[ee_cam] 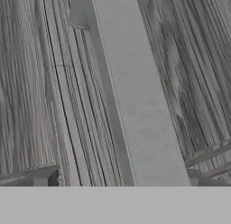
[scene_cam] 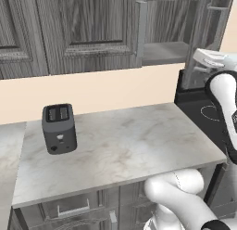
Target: Open the cabinet. Pick the sponge and place it next to the sink. Then close the cabinet.
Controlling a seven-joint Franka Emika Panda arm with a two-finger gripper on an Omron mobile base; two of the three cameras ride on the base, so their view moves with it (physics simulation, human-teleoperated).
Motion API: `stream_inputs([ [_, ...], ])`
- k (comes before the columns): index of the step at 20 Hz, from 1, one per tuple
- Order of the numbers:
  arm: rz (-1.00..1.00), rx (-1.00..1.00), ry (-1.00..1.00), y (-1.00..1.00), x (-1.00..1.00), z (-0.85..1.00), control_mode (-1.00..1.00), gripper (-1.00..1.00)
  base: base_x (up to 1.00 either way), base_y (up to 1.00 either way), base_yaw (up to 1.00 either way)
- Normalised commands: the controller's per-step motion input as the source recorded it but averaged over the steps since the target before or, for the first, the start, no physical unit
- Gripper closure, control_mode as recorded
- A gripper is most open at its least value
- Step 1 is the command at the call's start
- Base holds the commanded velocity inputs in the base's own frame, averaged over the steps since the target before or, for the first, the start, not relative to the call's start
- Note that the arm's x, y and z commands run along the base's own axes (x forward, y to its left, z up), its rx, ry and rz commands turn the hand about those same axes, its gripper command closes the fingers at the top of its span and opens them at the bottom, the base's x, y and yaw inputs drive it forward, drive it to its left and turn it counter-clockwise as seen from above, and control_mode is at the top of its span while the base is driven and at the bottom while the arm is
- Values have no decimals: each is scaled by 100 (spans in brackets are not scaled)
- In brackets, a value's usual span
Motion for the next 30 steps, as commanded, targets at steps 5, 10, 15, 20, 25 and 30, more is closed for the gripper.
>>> stream_inputs([
  [5,-13,0,3,7,62,11,-100,-100,0,0,0],
  [10,0,0,20,0,86,50,-100,-100,0,0,0],
  [15,0,0,27,-4,100,56,-100,-100,0,0,0],
  [20,0,0,17,-8,99,21,-100,-100,0,0,0],
  [25,0,0,7,-7,92,2,-100,-100,0,0,0],
  [30,0,0,-1,-5,69,-9,-100,-100,0,0,0],
])
